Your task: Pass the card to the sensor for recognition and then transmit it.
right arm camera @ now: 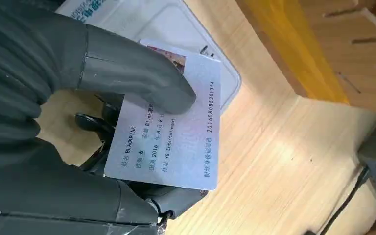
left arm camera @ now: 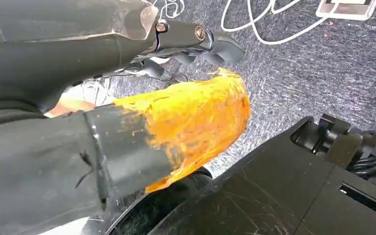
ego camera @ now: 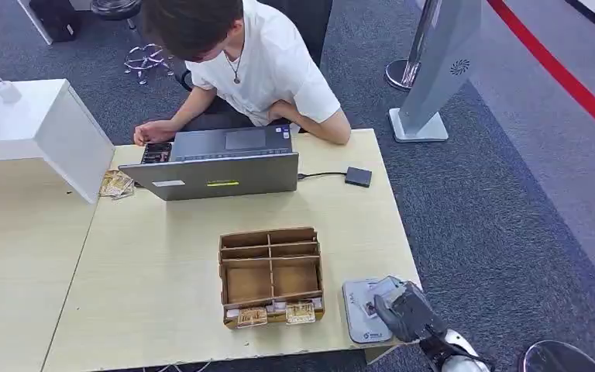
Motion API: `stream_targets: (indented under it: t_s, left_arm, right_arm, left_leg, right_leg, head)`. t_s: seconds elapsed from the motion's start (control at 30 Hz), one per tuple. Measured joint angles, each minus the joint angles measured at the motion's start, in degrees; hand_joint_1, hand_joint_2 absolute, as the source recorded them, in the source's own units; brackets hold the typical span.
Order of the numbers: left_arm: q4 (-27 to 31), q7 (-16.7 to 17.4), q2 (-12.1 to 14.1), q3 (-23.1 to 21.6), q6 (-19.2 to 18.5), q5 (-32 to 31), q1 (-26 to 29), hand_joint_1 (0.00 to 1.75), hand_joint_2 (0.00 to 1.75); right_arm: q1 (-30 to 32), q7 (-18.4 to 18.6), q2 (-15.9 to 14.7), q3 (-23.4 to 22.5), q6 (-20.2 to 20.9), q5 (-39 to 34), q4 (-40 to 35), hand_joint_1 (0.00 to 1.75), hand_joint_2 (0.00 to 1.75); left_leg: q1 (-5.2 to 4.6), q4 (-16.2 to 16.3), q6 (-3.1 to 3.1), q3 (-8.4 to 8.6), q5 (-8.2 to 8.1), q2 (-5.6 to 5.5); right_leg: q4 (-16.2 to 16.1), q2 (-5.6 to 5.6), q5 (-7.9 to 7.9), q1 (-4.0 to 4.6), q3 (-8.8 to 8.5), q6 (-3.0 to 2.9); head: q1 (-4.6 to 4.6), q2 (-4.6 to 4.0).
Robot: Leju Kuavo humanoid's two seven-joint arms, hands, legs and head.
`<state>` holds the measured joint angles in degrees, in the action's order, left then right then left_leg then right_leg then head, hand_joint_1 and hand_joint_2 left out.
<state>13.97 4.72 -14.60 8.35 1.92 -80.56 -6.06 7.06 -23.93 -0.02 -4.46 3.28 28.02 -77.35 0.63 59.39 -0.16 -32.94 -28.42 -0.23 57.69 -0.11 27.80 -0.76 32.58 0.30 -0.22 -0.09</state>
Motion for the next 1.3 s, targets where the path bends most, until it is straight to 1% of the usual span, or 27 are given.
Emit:
stream_targets:
  t_s: [0.13, 0.27, 0.4, 0.5, 0.63, 0.83, 1.1, 1.3]
  left_arm:
    - [0.0, 0.0, 0.0, 0.0, 0.0, 0.0, 0.0, 0.0, 0.0]
    - [0.0, 0.0, 0.0, 0.0, 0.0, -0.2, 0.1, 0.0, 0.0]
    - [0.0, 0.0, 0.0, 0.0, -0.1, -0.2, 0.2, 0.0, 0.0]
    - [0.0, 0.0, 0.0, 0.0, -0.2, -0.4, 0.2, 0.0, 0.0]
    - [0.0, 0.1, 0.0, 0.0, -0.3, -0.7, 0.3, 0.0, 0.0]
    - [0.0, 0.2, 0.0, 0.0, -0.7, -0.9, 0.3, 0.0, 0.0]
    - [0.0, 0.2, 0.0, 0.0, -0.9, -1.2, 0.3, 0.0, 0.0]
    - [0.0, 0.2, 0.0, 0.0, -1.0, -1.2, 0.3, 0.0, 0.0]
  right_arm:
    - [0.4, 0.1, -0.8, 1.4, 0.0, 1.2, -1.1, 1.75, 1.75]
    - [0.8, 1.1, -1.8, 3.1, -1.2, 3.2, -2.3, 1.75, 1.75]
    - [1.0, 2.7, -2.3, 4.4, -4.0, 5.9, -3.2, 1.75, 1.75]
    - [1.0, 4.8, -2.6, 5.3, -7.3, 9.0, -3.5, 1.75, 1.75]
    - [1.0, 6.5, -2.9, 6.3, -9.9, 12.0, -3.6, 1.75, 1.75]
    - [0.6, 8.7, -3.2, 7.6, -12.9, 16.6, -3.6, 1.75, 1.75]
    - [-0.2, 10.4, -4.1, 9.6, -14.5, 20.0, -2.8, 1.75, 1.75]
    - [-1.1, 12.7, -4.2, 10.5, -17.3, 22.8, -1.9, 1.75, 1.75]
  left_leg:
    - [0.0, 0.0, 0.0, 0.0, 0.0, 0.0]
    - [0.0, 0.0, 0.0, 0.0, 0.0, 0.0]
    - [0.0, 0.0, 0.0, 0.0, 0.0, 0.0]
    - [0.0, 0.0, 0.0, 0.0, 0.0, 0.01]
    - [0.0, 0.0, 0.0, 0.01, 0.0, 0.01]
    - [0.0, 0.0, 0.0, 0.01, 0.0, 0.01]
    - [0.0, 0.0, 0.0, 0.03, 0.0, 0.01]
    - [0.0, 0.0, 0.0, 0.05, 0.0, 0.01]
  right_leg:
    - [0.0, 0.0, 0.0, 0.0, 0.0, 0.0]
    - [0.0, 0.0, 0.0, 0.0, 0.0, 0.0]
    - [0.0, 0.0, 0.0, 0.0, 0.0, 0.0]
    - [0.0, 0.0, 0.0, 0.0, 0.0, 0.0]
    - [0.0, 0.0, 0.0, 0.0, -0.01, 0.0]
    - [0.0, 0.0, 0.0, 0.0, -0.01, 0.0]
    - [0.0, 0.0, 0.0, 0.0, -0.02, 0.0]
    - [0.0, 0.01, 0.0, 0.0, -0.03, 0.0]
  head:
    - [-0.02, 0.0]
    - [-0.02, 0.0]
    - [-0.02, 0.0]
    - [-0.02, 0.0]
    - [0.0, 0.0]
    - [0.0, 0.0]
    - [0.0, 0.0]
    - [-0.02, 0.0]
